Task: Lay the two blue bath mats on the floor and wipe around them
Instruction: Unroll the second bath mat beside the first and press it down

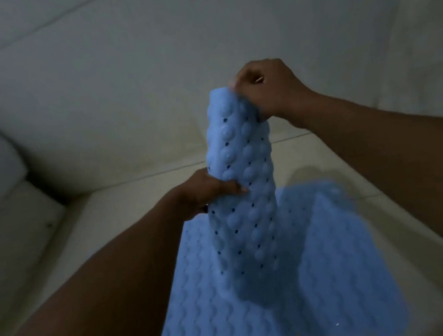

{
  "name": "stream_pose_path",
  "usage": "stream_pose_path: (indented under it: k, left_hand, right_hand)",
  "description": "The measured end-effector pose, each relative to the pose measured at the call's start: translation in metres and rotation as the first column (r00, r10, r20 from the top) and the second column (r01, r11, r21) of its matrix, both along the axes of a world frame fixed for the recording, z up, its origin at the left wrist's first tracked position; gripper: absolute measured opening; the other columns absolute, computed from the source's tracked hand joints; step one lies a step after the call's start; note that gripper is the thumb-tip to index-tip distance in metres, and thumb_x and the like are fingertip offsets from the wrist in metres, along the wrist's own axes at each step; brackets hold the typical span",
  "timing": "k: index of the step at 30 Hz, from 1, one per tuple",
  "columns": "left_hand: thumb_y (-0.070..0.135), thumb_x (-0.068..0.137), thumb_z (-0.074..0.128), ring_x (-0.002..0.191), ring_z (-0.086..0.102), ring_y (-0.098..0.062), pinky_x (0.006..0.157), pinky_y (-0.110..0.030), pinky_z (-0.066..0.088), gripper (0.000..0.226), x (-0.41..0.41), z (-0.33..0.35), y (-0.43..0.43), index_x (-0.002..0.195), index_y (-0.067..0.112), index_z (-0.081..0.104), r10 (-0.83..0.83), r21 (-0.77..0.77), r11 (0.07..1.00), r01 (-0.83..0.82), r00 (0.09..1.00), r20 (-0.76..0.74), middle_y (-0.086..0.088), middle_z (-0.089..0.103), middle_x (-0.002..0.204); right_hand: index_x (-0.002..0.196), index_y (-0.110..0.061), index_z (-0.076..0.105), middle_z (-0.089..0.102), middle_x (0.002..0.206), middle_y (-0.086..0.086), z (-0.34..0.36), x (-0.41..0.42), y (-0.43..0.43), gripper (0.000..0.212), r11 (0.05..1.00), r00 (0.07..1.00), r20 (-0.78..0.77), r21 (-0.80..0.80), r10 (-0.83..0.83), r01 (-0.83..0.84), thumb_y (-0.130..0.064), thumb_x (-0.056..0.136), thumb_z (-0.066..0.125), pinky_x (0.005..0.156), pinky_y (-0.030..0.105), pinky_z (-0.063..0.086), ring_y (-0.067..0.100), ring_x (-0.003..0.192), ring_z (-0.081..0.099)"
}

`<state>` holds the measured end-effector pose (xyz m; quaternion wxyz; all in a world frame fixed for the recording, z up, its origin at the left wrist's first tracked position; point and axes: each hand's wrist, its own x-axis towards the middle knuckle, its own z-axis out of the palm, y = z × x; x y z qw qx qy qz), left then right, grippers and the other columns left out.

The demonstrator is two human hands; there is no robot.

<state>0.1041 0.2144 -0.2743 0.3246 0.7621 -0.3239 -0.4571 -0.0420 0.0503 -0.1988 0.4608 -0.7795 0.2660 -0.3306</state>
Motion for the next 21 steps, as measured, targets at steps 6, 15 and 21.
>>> stream_pose_path:
  k: [6, 15, 21]
  left_hand:
    - [0.025, 0.078, 0.088, 0.124, 0.062, -0.041, 0.107, -0.06, 0.046, 0.067, 0.059, -0.004, 0.149, 0.138, 0.014, 0.06, 0.209, 0.052, 0.978, -0.202, 0.945, -0.252, -0.017, 0.066, 0.135]
    - [0.051, 0.063, 0.095, 0.116, 0.069, -0.034, 0.1, -0.057, 0.052, 0.08, 0.073, -0.056, 0.228, 0.133, 0.026, 0.064, 0.29, 0.062, 0.957, -0.284, 0.927, -0.237, -0.006, 0.072, 0.128]
    - [0.069, 0.047, 0.093, 0.087, 0.078, -0.019, 0.076, -0.039, 0.064, 0.082, 0.073, -0.111, 0.285, 0.114, 0.026, 0.072, 0.342, 0.222, 0.924, -0.312, 0.933, -0.113, 0.003, 0.079, 0.101]
  right_hand:
    - [0.123, -0.019, 0.064, 0.064, 0.12, 0.009, -0.11, 0.067, 0.101, 0.062, 0.661, 0.925, -0.211, 0.749, 0.315, -0.054, -0.065, 0.08, 0.061, 0.092, 0.047, 0.05, 0.028, 0.102, 0.058]
    - [0.132, -0.023, 0.065, 0.069, 0.13, 0.009, -0.16, 0.053, 0.196, 0.072, 0.31, 0.814, 0.035, 0.915, 0.58, -0.26, -0.067, 0.077, 0.074, 0.107, 0.054, 0.048, 0.033, 0.12, 0.065]
    - [0.137, -0.018, 0.058, 0.069, 0.128, 0.016, -0.202, 0.052, 0.25, 0.074, 0.276, 0.769, -0.138, 0.96, 0.625, -0.052, -0.055, 0.077, 0.079, 0.108, 0.059, 0.046, 0.038, 0.117, 0.066]
